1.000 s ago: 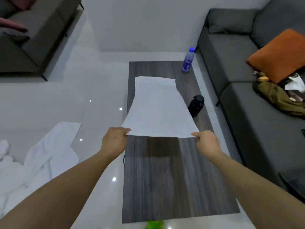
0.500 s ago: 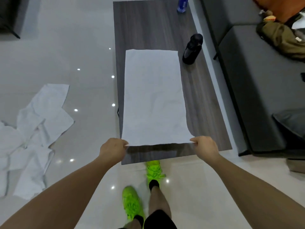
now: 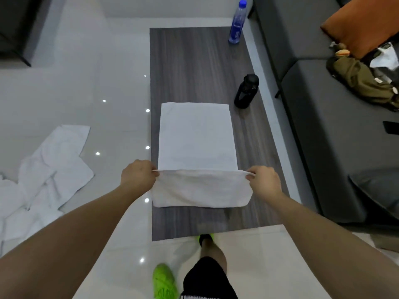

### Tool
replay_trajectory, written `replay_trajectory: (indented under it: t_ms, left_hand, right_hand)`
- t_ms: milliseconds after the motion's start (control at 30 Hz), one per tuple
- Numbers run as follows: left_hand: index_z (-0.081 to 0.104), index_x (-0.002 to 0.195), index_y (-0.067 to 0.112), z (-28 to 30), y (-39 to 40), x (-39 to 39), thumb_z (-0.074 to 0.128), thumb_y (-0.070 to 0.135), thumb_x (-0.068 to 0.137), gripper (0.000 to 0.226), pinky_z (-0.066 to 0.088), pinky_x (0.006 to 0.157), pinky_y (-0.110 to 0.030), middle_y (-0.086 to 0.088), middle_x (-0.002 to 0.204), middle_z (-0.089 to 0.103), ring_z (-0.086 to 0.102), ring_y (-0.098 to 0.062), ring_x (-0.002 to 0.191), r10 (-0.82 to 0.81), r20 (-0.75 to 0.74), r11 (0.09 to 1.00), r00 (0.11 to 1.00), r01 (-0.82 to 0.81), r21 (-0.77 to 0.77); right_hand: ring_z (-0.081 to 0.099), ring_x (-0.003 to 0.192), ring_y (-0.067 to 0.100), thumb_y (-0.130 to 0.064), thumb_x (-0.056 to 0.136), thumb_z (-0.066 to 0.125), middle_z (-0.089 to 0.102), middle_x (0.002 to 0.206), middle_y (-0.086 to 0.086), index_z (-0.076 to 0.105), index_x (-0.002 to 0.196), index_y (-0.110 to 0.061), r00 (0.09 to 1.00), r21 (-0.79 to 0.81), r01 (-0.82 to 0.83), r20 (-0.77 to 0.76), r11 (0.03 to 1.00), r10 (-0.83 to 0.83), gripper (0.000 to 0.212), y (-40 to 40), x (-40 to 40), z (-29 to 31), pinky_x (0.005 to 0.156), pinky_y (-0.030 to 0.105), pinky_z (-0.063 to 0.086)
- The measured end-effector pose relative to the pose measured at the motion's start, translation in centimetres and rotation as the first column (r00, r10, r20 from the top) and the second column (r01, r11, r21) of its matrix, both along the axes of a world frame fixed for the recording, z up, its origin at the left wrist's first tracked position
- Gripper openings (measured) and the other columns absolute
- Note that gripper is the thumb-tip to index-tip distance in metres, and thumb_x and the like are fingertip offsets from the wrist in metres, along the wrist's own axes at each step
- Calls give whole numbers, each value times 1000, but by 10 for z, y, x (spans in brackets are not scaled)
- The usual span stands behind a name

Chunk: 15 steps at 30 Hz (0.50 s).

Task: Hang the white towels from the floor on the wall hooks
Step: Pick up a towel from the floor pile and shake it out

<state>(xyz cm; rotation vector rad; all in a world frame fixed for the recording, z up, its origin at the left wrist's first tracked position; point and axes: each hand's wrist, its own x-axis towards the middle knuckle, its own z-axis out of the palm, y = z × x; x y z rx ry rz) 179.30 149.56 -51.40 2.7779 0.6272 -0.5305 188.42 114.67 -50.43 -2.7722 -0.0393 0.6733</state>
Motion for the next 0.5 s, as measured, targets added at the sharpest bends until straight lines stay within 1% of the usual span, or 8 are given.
replay_trajectory:
  t_ms: [67,167,267,333,400,467,500]
  left_hand:
    - [72,99,26,6,9,34,55,32,92,19,39,66,-29,-6,93,66,58,-26,82,16,29,1000,999,-17,25]
    - [70,96,25,10,17,64,53,33,93,19,42,67,-30,-6,92,65,58,-28,82,24,56,999,998,-26,46]
    - [69,91,24,4,28,130,52,33,92,20,42,67,-31,-6,90,65,57,-29,81,54,44,997,998,-57,61]
    - [70,90,23,-3,41,172,52,32,92,20,41,65,-30,-5,86,65,56,-28,77,64,72,995,995,-69,71]
    - [71,93,21,-13,51,208,52,28,91,20,42,65,-29,-4,85,65,57,-28,77,82,105,993,991,-91,80]
    - [70,103,20,-24,58,236,52,24,90,23,44,70,-31,-7,93,67,60,-32,85,125,177,988,976,-138,67]
    - [68,110,19,-29,60,246,51,23,91,26,44,73,-33,-9,100,67,60,-33,91,148,231,985,962,-165,56]
  right_hand:
    - [64,74,26,-13,91,56,69,79,7,73,89,-16,1000,-5,-11,-2,1000,11,18,12,38,1,63,34,54]
    - [61,72,26,-13,92,56,68,80,7,73,91,-17,999,13,-24,47,1000,23,18,23,70,5,59,29,48]
    - [62,73,27,-18,94,56,67,78,8,71,86,-12,998,11,-32,49,999,31,17,40,143,-1,62,34,53]
    - [61,74,29,-19,95,56,68,81,11,72,88,-13,996,15,-31,83,999,30,18,54,193,-11,65,34,54]
    - [62,80,30,-19,95,57,70,89,13,73,95,-15,992,26,-17,125,1000,13,17,68,232,-21,69,35,54]
    - [63,94,33,-19,96,57,70,103,14,70,112,-15,984,74,11,176,997,-24,21,80,261,-32,77,37,53]
    - [61,101,34,-20,96,58,69,110,15,66,121,-14,977,96,20,211,995,-40,27,85,270,-38,81,38,53]
